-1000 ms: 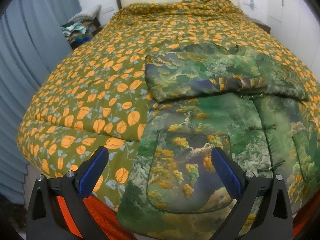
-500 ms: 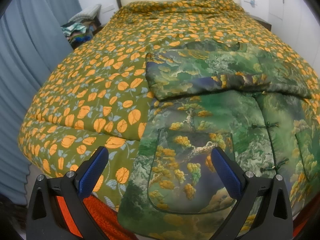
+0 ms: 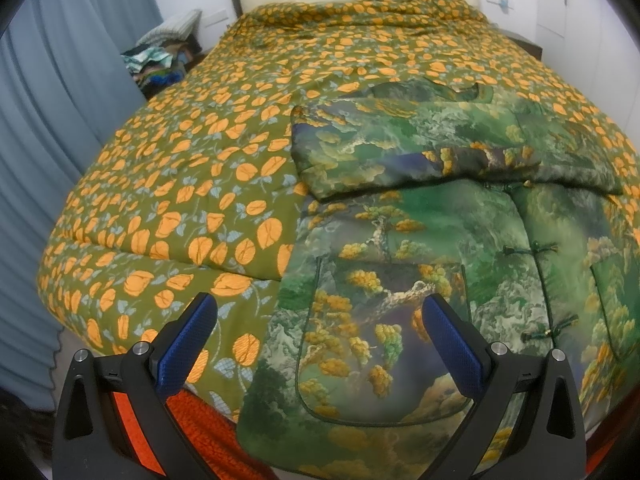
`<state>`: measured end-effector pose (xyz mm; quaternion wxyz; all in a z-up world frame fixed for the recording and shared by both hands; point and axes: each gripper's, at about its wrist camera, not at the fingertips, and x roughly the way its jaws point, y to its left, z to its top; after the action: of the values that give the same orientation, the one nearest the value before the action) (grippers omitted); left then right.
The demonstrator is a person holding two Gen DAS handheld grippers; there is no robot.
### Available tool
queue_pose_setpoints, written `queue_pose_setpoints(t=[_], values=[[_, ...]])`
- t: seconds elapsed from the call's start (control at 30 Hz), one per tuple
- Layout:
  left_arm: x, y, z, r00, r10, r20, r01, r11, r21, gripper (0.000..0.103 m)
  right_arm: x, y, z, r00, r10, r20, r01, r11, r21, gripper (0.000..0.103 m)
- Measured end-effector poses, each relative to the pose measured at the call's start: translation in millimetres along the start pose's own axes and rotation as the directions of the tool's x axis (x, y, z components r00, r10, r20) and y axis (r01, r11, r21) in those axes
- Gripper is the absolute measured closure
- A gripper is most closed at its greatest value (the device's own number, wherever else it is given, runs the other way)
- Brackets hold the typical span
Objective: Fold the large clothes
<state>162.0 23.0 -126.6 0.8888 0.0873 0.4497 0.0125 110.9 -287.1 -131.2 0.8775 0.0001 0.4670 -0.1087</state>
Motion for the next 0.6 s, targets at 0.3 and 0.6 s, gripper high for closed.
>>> queue_pose_setpoints(t=[0.3,0.6], values=[[0.3,1.1,0.0,1.000,0.000,-0.005,0.000,1.000,0.008,0.000,-0.9,-2.5,-1.3,0.998,-0.057,-0.001,0.057,0.998,-0.032,0.000],[0.1,0.6,-1.7,1.000,0.002,-0.006,-0.002,1.000,0.013,0.000,-0.1,-4.8,-2.6,0.998,-0.069,-0.003,0.069,0.997,-0.035,0.000]])
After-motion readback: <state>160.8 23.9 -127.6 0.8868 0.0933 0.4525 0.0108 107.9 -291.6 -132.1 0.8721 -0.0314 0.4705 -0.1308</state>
